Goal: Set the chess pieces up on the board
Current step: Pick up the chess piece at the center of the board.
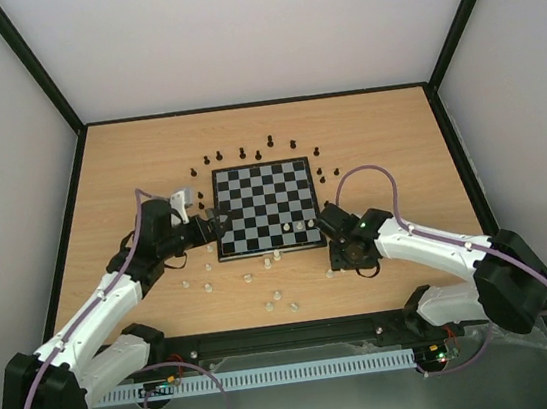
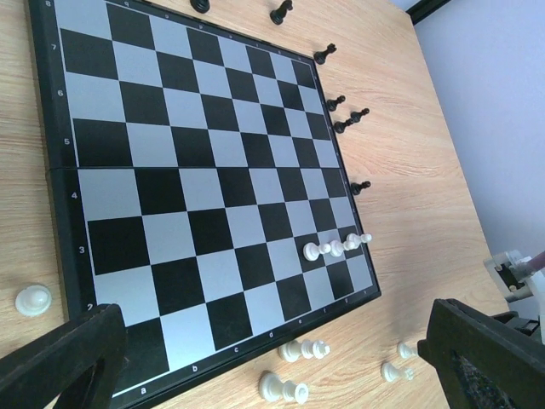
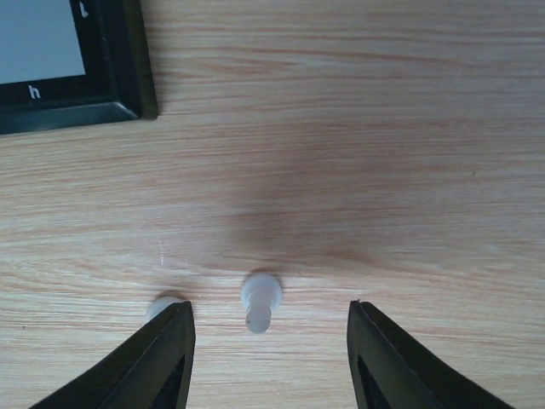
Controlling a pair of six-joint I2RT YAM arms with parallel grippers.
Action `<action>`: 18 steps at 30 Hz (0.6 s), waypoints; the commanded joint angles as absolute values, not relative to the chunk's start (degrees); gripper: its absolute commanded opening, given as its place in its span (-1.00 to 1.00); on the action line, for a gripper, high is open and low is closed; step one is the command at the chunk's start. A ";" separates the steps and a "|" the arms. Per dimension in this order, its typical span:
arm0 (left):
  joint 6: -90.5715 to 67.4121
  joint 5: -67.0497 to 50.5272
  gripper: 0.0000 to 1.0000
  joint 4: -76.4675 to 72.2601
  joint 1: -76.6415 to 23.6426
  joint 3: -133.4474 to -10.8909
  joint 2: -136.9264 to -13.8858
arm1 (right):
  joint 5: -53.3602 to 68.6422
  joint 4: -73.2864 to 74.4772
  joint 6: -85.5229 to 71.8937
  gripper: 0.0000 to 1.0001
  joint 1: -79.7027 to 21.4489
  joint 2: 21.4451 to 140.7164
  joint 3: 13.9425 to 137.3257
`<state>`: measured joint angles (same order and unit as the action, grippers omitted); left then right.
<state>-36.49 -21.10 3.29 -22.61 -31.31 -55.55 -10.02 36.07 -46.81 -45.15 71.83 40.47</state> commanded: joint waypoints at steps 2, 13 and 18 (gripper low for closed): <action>-36.85 -22.48 0.99 0.97 -23.10 -30.41 -56.39 | -9.00 36.16 -48.60 -0.06 -45.53 71.64 38.85; -36.75 -22.26 0.99 1.21 -23.38 -30.37 -56.43 | -8.26 34.12 -48.17 -0.28 -45.45 74.80 37.91; -36.70 -22.06 0.99 1.32 -23.60 -30.28 -56.47 | -8.18 33.81 -48.27 -0.36 -45.47 75.34 37.60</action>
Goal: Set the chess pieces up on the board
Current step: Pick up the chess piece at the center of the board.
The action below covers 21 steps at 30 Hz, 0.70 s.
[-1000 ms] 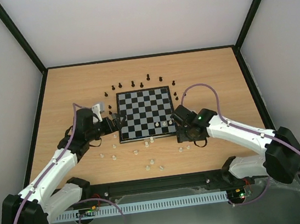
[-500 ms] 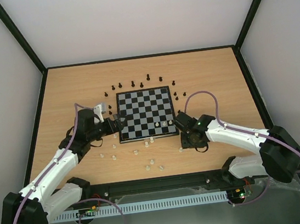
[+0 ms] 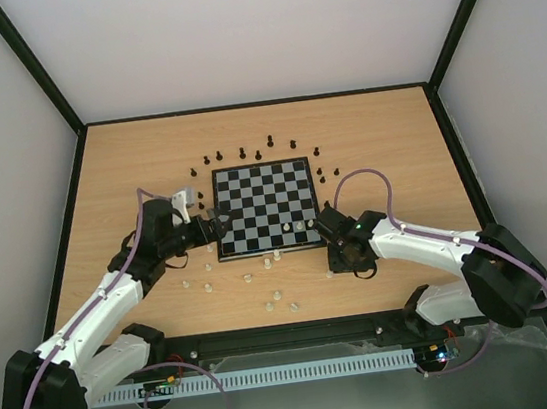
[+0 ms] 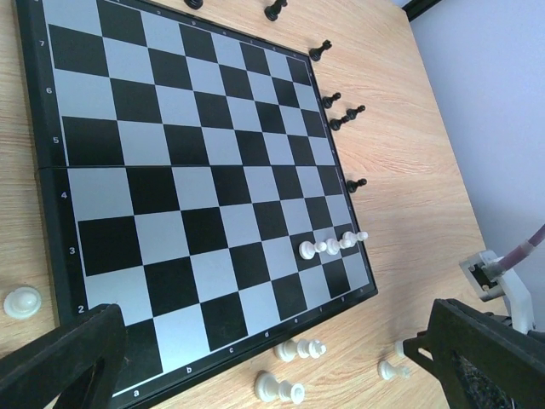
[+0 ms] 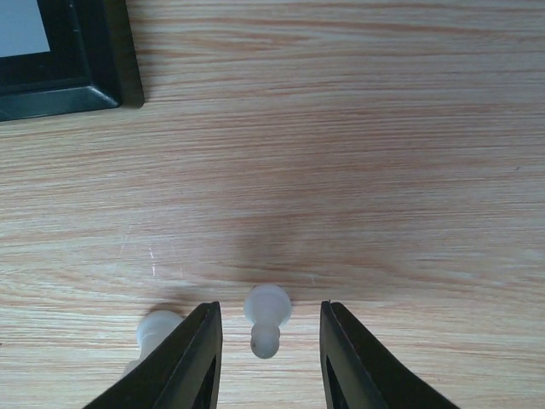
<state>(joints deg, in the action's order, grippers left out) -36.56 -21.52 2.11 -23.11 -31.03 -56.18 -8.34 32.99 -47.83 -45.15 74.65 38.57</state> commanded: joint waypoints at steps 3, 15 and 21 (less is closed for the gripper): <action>-36.72 -22.06 0.99 1.24 -23.73 -30.33 -56.68 | -8.14 33.75 -48.25 -0.42 -45.46 75.45 37.59; -36.72 -22.06 0.99 1.14 -24.12 -30.33 -56.90 | -8.09 33.33 -48.11 -0.60 -45.47 76.68 37.45; -36.68 -21.97 0.99 1.23 -24.26 -30.37 -56.84 | -8.17 33.17 -48.09 -0.80 -45.48 77.12 37.44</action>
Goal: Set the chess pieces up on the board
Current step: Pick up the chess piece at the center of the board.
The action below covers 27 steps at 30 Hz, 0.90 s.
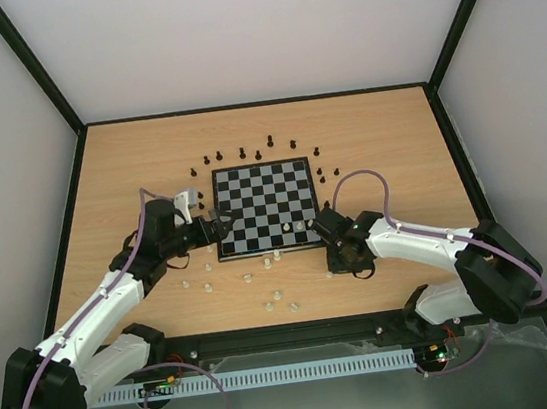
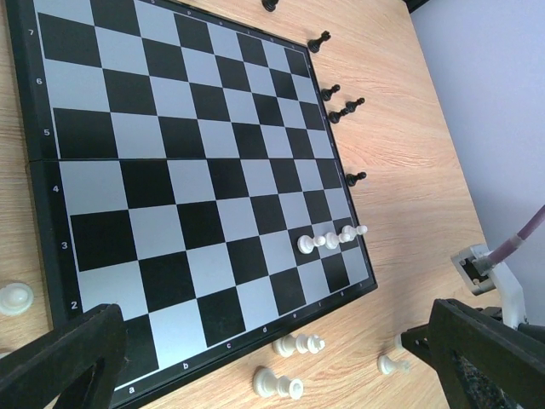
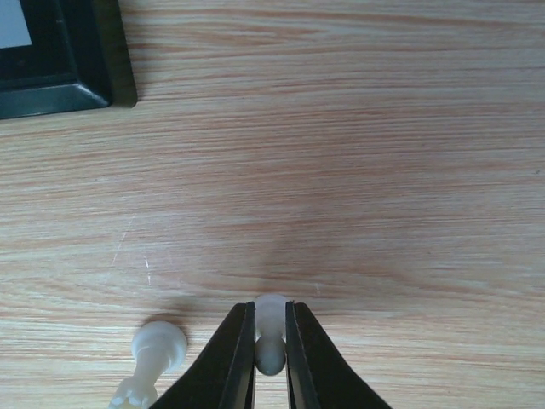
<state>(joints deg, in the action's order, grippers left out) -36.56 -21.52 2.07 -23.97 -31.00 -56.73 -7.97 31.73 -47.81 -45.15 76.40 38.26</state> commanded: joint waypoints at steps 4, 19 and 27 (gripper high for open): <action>-36.65 -21.87 0.99 1.36 -24.35 -30.49 -56.80 | -8.55 33.67 -48.26 -0.94 -45.51 76.62 37.69; -36.77 -20.58 0.99 4.71 -25.90 -34.33 -56.55 | -14.48 45.61 -43.13 -0.94 -45.39 77.64 60.10; -36.33 -14.02 0.99 9.07 -25.75 -34.64 -49.75 | -11.30 45.58 -34.74 -0.94 -45.39 90.55 74.95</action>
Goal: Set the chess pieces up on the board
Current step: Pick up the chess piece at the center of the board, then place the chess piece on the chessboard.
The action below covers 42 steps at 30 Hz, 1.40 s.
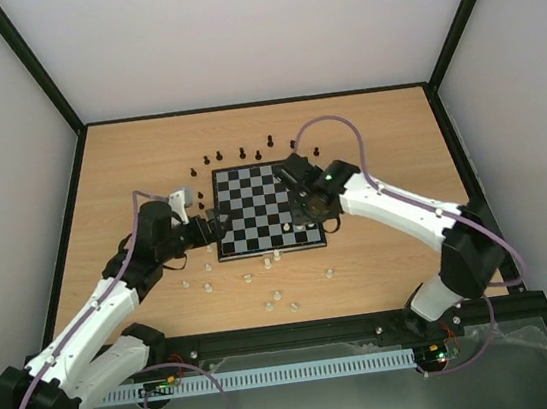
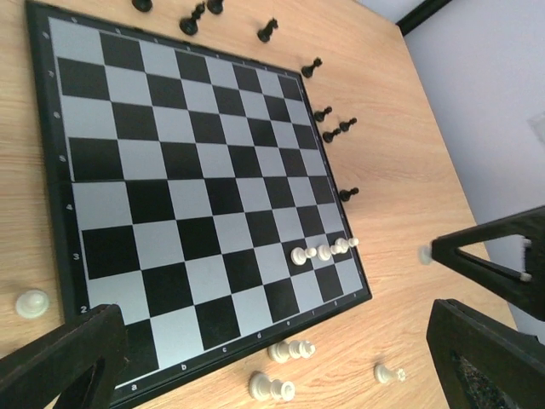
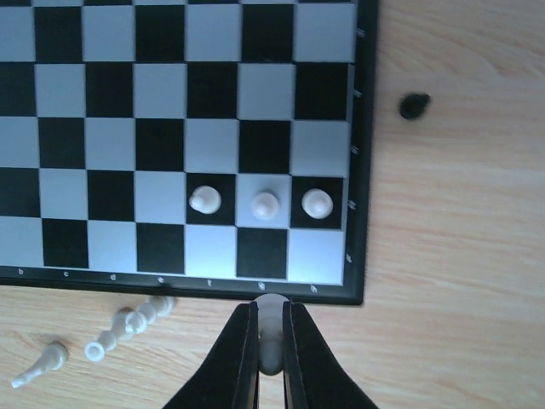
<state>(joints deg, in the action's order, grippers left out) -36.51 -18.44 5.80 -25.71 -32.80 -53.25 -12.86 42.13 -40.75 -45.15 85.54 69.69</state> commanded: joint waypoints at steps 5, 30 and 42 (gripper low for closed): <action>-37.65 -10.17 0.99 10.69 -25.58 -33.92 -44.39 | -8.35 44.28 -30.42 -0.94 -45.43 97.82 80.54; -35.45 -7.84 0.99 15.88 -25.49 -35.39 -41.04 | -5.01 42.97 -27.02 -0.93 -46.28 116.33 89.53; -34.89 -7.56 0.99 16.37 -25.49 -34.90 -40.52 | -6.23 44.66 -27.60 -0.90 -47.34 118.75 91.96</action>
